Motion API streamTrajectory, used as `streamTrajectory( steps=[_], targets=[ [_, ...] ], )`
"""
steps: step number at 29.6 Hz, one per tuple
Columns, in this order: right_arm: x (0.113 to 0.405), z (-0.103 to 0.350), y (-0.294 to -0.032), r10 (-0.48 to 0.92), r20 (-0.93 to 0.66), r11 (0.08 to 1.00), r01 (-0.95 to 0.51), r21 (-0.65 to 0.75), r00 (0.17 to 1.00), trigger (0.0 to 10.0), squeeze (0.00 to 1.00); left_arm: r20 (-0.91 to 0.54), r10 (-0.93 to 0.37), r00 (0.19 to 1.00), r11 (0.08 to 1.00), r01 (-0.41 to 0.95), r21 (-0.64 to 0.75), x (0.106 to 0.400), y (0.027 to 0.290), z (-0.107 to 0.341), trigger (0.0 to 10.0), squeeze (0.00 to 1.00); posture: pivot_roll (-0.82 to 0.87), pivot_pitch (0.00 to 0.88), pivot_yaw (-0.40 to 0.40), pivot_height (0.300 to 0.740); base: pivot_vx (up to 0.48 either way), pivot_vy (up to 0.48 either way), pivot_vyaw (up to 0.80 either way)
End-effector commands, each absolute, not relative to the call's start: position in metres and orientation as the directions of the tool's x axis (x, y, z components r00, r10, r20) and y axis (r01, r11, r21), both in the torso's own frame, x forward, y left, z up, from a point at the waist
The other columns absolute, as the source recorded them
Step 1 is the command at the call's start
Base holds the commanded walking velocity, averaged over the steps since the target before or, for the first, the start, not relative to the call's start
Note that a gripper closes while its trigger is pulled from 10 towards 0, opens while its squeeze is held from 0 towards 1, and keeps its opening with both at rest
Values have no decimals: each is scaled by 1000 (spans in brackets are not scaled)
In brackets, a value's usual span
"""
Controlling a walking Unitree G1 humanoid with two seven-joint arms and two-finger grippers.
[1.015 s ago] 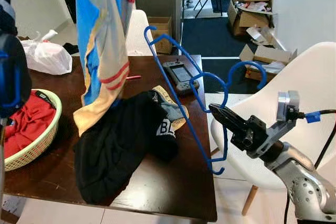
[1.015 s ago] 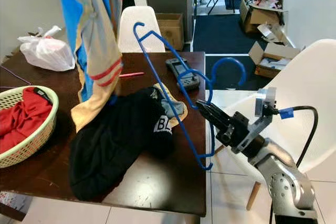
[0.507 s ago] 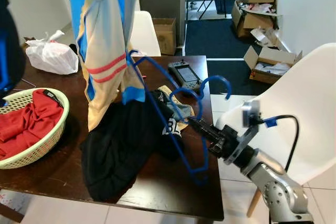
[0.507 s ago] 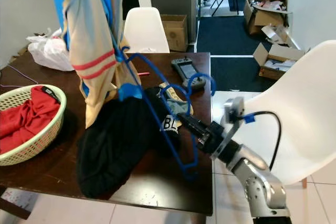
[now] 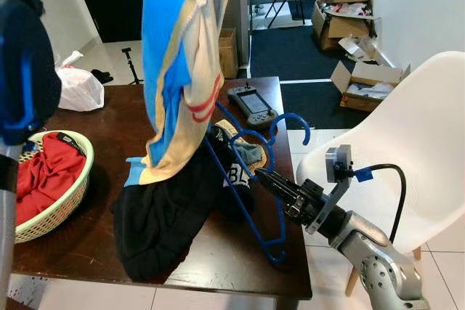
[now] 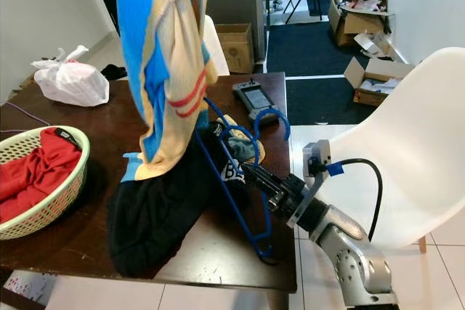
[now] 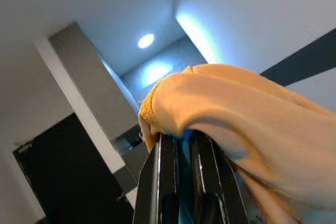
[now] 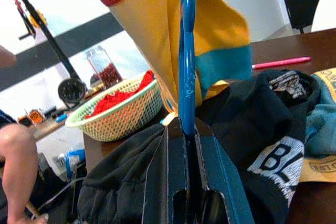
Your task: Hang hanger
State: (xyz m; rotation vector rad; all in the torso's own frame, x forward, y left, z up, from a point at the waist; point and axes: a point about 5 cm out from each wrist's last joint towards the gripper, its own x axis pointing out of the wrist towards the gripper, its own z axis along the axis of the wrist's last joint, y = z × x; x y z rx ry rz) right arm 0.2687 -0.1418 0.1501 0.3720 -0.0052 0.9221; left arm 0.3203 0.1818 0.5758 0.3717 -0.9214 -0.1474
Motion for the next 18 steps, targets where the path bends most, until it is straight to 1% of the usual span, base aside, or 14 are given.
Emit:
streamTrajectory(
  steps=[1,3,4,5,6,7,8,9,11,13,14,16,17,18],
  targets=[
    [268,146,-136,790,150,531,-785,319,595,10000,0,769,-209,604,948,-67,311,317,212,573,10000,0,70,0,90,740,0,0,0],
    [269,146,-133,800,134,525,-791,313,584,10000,0,743,-136,656,945,-141,297,322,251,551,10000,0,77,0,79,740,0,0,0],
    [269,146,-133,800,134,525,-791,313,584,10000,0,743,-136,656,945,-141,297,322,251,551,10000,0,77,0,79,740,0,0,0],
    [269,146,-133,802,129,526,-792,310,583,10000,0,709,-100,698,940,-168,298,327,270,533,10000,0,82,0,68,740,0,0,0],
    [269,146,-133,802,129,526,-792,310,583,10000,0,709,-100,698,940,-168,298,327,270,533,10000,0,82,0,68,740,0,0,0],
    [269,147,-134,805,122,527,-793,305,581,10000,0,663,-59,746,934,-194,301,332,291,509,10000,0,85,0,64,740,0,0,0],
    [269,147,-134,805,122,527,-793,305,581,10000,0,663,-59,746,934,-194,301,332,291,509,10000,0,85,0,64,740,0,0,0],
    [270,148,-135,806,118,527,-794,302,580,10000,0,603,-35,797,931,-193,310,338,307,484,10000,0,93,0,54,740,0,0,0],
    [270,148,-135,806,118,527,-794,302,580,10000,0,603,-35,797,931,-193,310,338,307,484,10000,0,93,0,54,740,0,0,0],
    [270,148,-137,812,106,525,-798,297,574,10000,0,475,-43,879,928,-140,344,346,327,433,10000,0,107,0,38,740,0,0,0],
    [270,148,-137,815,101,523,-800,295,570,10000,0,436,-67,897,931,-101,351,347,327,416,10000,0,113,0,34,740,0,0,0],
    [270,148,-137,815,101,523,-800,295,570,10000,0,436,-67,897,931,-101,351,347,327,416,10000,0,113,0,34,740,0,0,0],
    [270,149,-138,819,97,520,-803,292,566,10000,0,399,-119,909,922,-48,385,349,321,401,10000,0,118,0,28,740,0,0,0],
    [270,149,-138,819,97,520,-803,292,566,10000,0,399,-119,909,922,-48,385,349,321,401,10000,0,118,0,28,740,0,0,0]
  ],
)
